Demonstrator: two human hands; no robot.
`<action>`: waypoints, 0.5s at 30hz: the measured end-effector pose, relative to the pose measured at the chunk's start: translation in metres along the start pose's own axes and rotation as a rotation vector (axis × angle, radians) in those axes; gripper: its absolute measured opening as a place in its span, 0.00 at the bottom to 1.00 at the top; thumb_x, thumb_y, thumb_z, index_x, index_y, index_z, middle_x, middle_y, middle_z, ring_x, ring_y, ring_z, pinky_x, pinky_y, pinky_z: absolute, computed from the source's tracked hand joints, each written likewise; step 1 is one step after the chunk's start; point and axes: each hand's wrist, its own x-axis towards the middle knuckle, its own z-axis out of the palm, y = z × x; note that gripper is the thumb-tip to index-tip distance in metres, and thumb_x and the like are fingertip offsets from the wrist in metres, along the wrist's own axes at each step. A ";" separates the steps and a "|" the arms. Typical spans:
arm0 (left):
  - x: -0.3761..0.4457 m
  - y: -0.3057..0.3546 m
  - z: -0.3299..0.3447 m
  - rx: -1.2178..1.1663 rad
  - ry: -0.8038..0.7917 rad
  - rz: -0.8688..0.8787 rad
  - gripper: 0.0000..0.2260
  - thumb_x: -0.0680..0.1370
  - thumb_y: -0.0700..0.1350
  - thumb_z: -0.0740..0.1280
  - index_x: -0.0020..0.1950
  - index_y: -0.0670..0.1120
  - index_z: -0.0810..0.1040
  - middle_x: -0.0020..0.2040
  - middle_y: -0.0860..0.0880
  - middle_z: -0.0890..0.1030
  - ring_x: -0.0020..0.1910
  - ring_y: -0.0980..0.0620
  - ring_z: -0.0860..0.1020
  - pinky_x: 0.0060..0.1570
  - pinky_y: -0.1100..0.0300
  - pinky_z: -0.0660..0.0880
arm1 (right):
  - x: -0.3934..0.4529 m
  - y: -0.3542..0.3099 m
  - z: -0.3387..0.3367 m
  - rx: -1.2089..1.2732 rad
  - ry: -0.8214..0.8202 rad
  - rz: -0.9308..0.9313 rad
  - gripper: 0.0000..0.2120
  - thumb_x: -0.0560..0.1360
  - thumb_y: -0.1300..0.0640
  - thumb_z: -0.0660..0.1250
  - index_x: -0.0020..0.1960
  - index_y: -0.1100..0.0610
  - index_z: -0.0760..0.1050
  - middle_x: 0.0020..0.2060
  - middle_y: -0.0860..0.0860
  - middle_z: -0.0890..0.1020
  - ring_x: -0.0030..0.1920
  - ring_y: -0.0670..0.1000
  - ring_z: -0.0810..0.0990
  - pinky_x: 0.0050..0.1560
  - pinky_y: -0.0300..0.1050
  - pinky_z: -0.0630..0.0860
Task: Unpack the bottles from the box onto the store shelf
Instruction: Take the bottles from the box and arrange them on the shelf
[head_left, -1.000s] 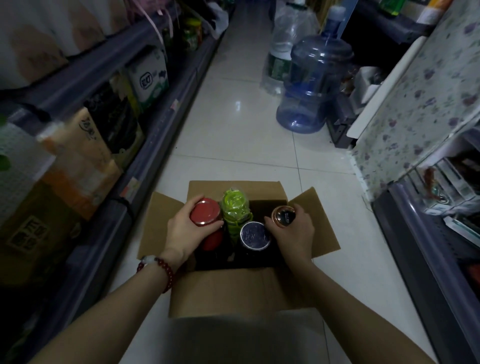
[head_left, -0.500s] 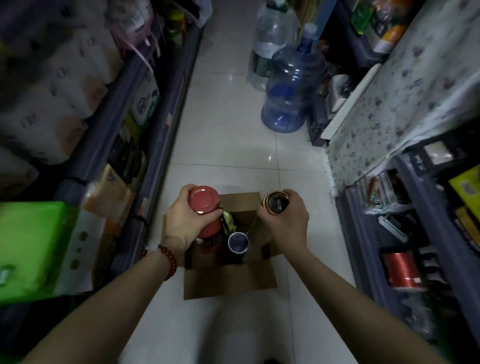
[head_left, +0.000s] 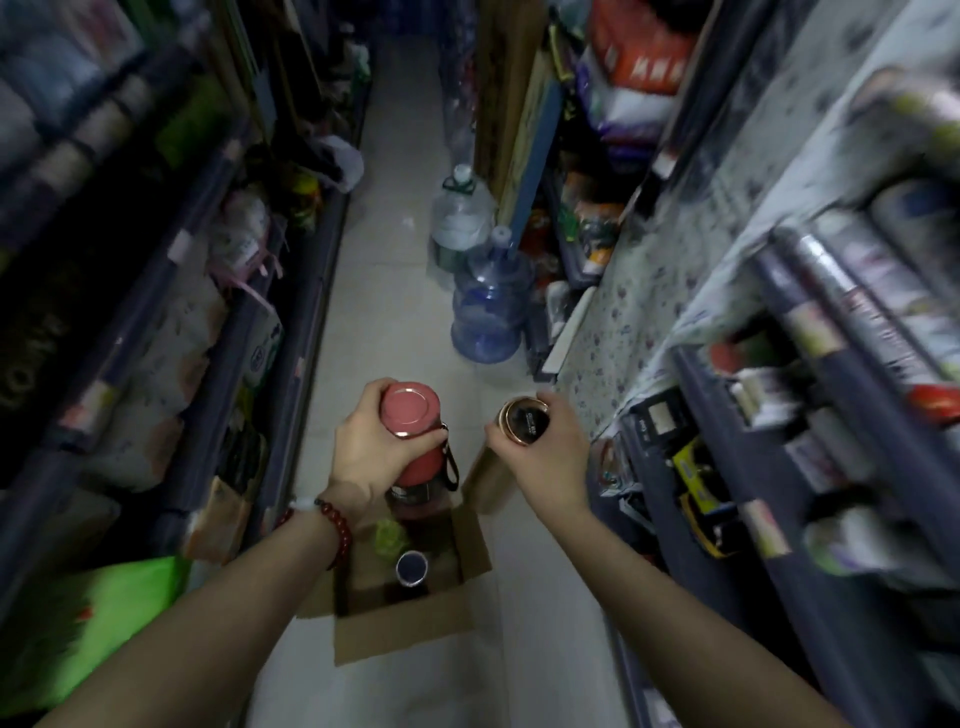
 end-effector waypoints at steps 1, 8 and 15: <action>0.000 0.024 -0.002 -0.003 -0.004 0.013 0.35 0.62 0.51 0.80 0.65 0.52 0.69 0.55 0.53 0.76 0.53 0.53 0.74 0.53 0.63 0.70 | 0.003 -0.016 -0.018 0.002 0.005 -0.012 0.27 0.63 0.44 0.76 0.57 0.52 0.74 0.51 0.49 0.79 0.53 0.49 0.78 0.56 0.44 0.75; 0.003 0.170 0.003 -0.138 -0.080 0.141 0.34 0.62 0.48 0.80 0.65 0.52 0.69 0.53 0.55 0.75 0.52 0.55 0.74 0.53 0.62 0.72 | 0.031 -0.105 -0.132 0.022 0.103 -0.111 0.32 0.65 0.46 0.77 0.65 0.53 0.71 0.53 0.46 0.77 0.52 0.44 0.75 0.50 0.35 0.67; 0.020 0.276 0.019 -0.268 -0.180 0.277 0.33 0.58 0.53 0.81 0.59 0.54 0.72 0.53 0.56 0.79 0.52 0.57 0.78 0.54 0.58 0.77 | 0.053 -0.163 -0.228 0.078 0.293 -0.149 0.27 0.64 0.47 0.78 0.57 0.48 0.69 0.50 0.46 0.78 0.51 0.47 0.78 0.47 0.35 0.70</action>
